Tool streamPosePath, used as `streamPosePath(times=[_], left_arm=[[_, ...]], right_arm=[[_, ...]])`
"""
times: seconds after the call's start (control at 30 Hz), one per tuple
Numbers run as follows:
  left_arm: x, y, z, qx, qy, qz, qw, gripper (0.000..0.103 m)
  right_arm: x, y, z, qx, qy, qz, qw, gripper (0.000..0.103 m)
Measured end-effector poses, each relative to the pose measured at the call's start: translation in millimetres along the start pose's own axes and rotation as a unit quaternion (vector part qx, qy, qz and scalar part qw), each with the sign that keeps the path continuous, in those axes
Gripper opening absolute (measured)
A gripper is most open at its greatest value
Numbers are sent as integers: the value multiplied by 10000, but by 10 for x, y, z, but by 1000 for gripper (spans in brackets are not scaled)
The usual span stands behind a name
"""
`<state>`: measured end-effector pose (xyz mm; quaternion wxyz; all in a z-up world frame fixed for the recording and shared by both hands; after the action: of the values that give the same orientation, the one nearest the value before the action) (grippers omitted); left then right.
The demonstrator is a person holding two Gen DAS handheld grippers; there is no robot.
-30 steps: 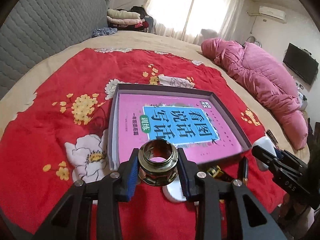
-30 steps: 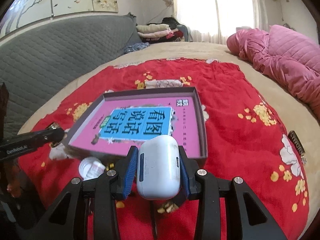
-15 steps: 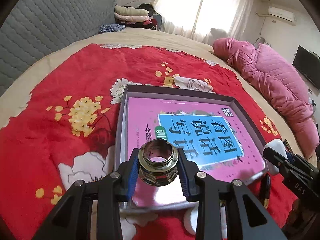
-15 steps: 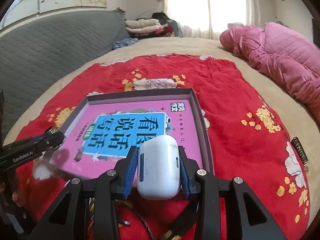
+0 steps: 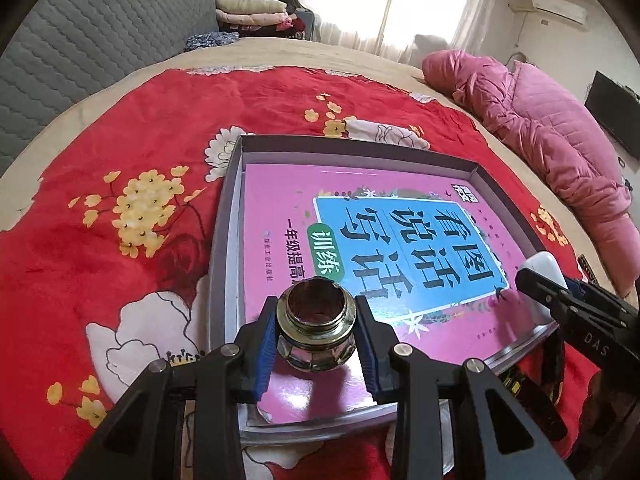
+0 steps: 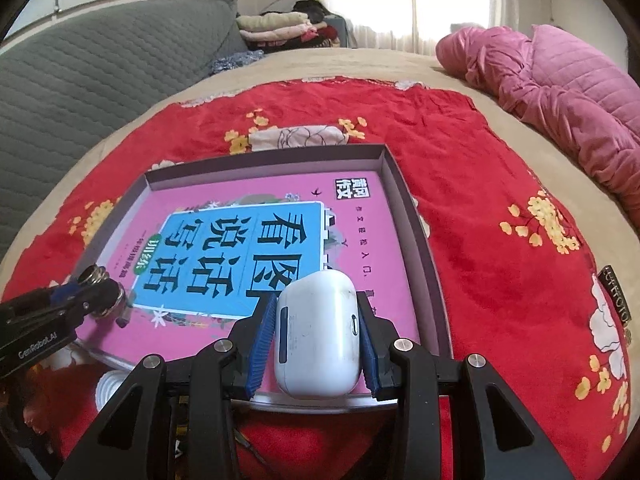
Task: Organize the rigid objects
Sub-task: 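Lower the earbud case into the box and open the right tool while the left carries the jar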
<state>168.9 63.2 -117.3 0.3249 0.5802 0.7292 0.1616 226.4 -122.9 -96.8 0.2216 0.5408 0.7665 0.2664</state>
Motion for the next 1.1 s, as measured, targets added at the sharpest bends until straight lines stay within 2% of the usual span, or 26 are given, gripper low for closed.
streamPosePath(times=[0.4, 0.7, 1.1], left_arm=[[-21, -25, 23, 18, 30, 212, 9998, 36], [-10, -29, 20, 17, 18, 215, 9998, 36], [-27, -56, 2, 22, -88, 189, 9998, 37]], right_arm=[[-73, -23, 123, 201, -41, 109, 9997, 39], [-101, -21, 113, 153, -253, -41, 9996, 39], [-233, -58, 2, 57, -360, 78, 9993, 42]])
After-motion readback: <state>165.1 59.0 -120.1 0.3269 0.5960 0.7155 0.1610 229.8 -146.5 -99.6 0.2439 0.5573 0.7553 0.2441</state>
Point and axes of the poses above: each gripper's, at about its wrist camera, not at the fingertips, and z roughly the way its jaws point, x to its left, y to its top, the point moved 9 cm from there along z, roughly the way its jaws point, and after that the axes turned 8 degrees about -y, right-handed, at the moved point
